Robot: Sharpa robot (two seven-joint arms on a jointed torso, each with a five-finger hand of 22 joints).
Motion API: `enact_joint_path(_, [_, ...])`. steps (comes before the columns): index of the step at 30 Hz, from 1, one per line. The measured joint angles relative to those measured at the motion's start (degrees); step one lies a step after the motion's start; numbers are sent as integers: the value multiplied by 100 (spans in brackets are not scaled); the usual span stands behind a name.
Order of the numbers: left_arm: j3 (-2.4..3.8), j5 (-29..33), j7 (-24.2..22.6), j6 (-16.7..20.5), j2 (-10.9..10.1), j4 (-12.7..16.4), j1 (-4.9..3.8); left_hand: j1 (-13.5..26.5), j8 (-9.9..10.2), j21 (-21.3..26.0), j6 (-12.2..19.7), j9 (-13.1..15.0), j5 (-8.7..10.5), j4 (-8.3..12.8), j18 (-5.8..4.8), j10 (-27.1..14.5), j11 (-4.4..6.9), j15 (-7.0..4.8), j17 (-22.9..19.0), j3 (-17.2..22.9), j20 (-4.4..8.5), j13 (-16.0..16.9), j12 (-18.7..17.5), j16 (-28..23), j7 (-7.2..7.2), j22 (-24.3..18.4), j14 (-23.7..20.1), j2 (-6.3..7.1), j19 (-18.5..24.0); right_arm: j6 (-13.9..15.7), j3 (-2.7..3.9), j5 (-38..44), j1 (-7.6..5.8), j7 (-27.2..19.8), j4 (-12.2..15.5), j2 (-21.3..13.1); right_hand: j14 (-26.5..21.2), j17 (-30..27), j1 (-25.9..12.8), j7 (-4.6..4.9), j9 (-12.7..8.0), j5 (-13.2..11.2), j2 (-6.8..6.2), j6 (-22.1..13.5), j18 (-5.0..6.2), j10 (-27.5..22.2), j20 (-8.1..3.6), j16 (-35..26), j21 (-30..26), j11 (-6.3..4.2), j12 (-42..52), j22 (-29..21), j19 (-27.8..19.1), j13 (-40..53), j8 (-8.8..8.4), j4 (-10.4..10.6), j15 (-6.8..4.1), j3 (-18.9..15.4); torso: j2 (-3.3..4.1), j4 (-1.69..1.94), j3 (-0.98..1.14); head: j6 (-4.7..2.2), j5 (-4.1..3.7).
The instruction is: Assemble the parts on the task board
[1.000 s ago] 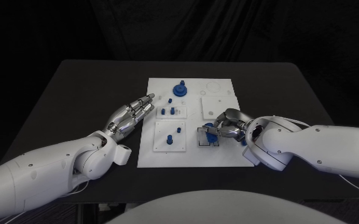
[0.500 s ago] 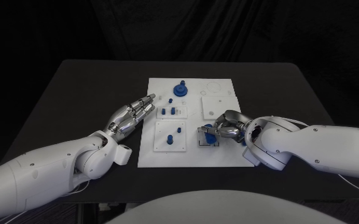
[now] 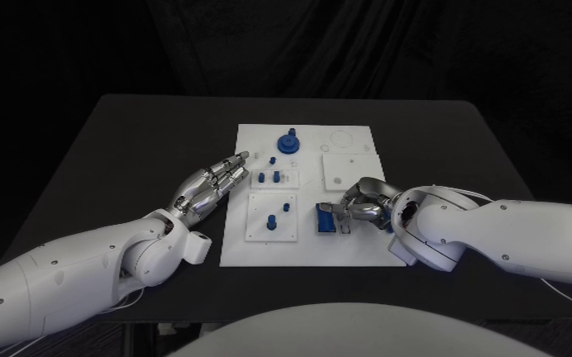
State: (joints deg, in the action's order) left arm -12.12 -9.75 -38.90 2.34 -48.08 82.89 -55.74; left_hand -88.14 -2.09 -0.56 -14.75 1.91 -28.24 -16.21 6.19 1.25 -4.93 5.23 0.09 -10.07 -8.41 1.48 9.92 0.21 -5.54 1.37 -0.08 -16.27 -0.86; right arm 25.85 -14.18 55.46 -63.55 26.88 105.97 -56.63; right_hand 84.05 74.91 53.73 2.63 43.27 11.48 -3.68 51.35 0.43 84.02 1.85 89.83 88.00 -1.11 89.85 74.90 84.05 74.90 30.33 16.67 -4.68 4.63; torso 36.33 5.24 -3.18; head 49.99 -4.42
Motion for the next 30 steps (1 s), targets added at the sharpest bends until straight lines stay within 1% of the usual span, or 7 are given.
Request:
enact_joint_path(5, [-2,0,0,-10,0,-1,9,0,0,0,0,0,0,0,0,0,0,0,1,0,0,0,0,0,0,0,0,0,0,-9,0,0,1,-7,-1,-7,-20,0,-1,0,-1,-110,1,0,0,0,0,0,0,0,0,0,0,0,0,7,20,-100,0,0,0,0,7])
enact_joint_path(9, [-2,0,0,-14,-3,-1,17,0,0,0,0,0,0,0,0,0,0,0,0,0,0,0,0,0,0,0,0,0,0,11,0,6,1,-35,8,-38,-21,0,8,0,-1,-57,34,0,0,0,0,0,0,0,0,0,0,0,-21,-24,20,-150,0,0,0,0,14])
enact_joint_path(14, [-1,0,0,-18,-19,2,27,0,0,0,0,0,0,0,0,0,0,0,-3,0,0,0,0,0,0,0,0,0,0,175,0,74,1,-232,122,-162,-21,0,693,3,32,590,100,-4,0,0,0,0,0,0,0,4,0,0,-21,-119,20,-208,-1,-3,1,0,40])
enact_joint_path(17, [-1,0,0,-19,-33,6,29,0,0,0,0,-1,0,0,0,0,0,0,-4,0,0,0,0,0,0,0,0,0,0,389,0,197,2,-507,238,-265,-3,0,1057,60,10,829,81,-147,1,0,0,0,0,0,0,4,0,0,-89,-166,37,-240,-3,-8,2,0,56])
enact_joint_path(19, [-1,0,0,-19,-41,7,30,0,0,0,0,-1,0,0,0,0,0,0,-5,0,0,0,0,0,0,0,0,0,0,559,0,328,2,-718,314,-335,-2,0,1216,89,-47,927,62,-233,1,2,23,0,0,43,0,4,-18,0,-146,-175,42,-249,-4,-9,2,0,64])
enact_joint_path(24, [-1,0,0,-18,-49,9,33,0,0,0,0,-1,0,0,0,0,0,0,-4,0,0,0,0,0,0,7,0,0,0,1005,0,916,2,-1211,491,-502,-2,0,1725,253,-413,1201,-13,-541,0,-3,121,0,33,181,0,4,2,5,-484,-246,161,-289,-6,-9,3,0,71])
enact_joint_path(30, [0,0,0,-17,-60,12,34,0,0,0,0,4,0,0,0,0,0,0,-4,0,0,0,5,0,0,13,0,0,0,1233,0,1999,2,-1408,570,-613,-5,0,2030,336,-754,960,-110,-887,0,1,174,0,0,185,0,3,-10,5,-755,-272,199,-374,-7,-6,3,0,67])
